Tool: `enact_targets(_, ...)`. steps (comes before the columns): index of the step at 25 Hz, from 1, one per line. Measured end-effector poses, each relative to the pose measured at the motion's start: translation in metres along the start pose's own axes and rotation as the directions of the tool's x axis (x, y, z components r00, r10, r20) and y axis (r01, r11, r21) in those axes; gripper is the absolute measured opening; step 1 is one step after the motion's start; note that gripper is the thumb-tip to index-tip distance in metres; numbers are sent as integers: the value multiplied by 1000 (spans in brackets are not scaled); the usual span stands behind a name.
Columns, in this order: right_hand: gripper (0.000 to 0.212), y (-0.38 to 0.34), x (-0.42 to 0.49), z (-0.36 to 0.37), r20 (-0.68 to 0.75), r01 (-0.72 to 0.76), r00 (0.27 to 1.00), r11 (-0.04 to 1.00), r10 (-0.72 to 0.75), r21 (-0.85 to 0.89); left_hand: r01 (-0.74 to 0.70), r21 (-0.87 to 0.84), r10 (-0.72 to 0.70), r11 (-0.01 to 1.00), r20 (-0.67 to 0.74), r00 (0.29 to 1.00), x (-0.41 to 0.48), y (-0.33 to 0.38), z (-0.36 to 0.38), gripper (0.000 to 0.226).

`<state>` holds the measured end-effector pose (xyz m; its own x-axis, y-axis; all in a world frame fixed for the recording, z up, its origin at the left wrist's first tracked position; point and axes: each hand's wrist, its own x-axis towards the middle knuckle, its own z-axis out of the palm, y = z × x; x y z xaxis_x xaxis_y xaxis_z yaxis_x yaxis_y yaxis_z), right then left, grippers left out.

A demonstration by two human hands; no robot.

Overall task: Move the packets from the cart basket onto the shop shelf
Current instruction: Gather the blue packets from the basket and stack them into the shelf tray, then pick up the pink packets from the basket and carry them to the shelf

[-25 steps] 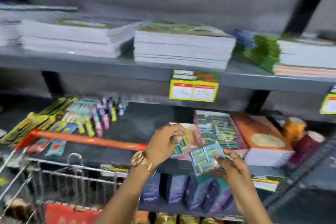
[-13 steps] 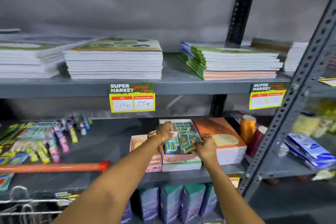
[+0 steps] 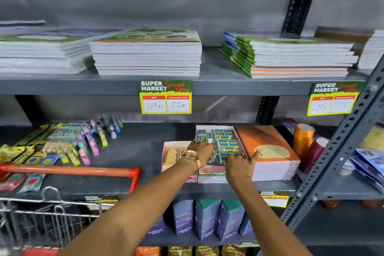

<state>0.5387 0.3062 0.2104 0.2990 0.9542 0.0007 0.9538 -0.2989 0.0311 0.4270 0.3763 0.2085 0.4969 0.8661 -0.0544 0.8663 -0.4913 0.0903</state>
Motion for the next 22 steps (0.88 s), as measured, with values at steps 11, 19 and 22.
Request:
enact_targets(11,68,-89,-62,17,-286,422,895,856,-341,298,192,102,-134,976,-414,900,-81,-59,30,59)
enact_targets(19,55,-257,-177,65,-269,840,535,471,-801,268,644,-134,-643,754,-352,680,-302,-168,103,60)
enact_targets(22,57,-303,-239,102,-36,925,296,277,-954,260,815,-214,-841,538,-206,500,-399,-176,155,65)
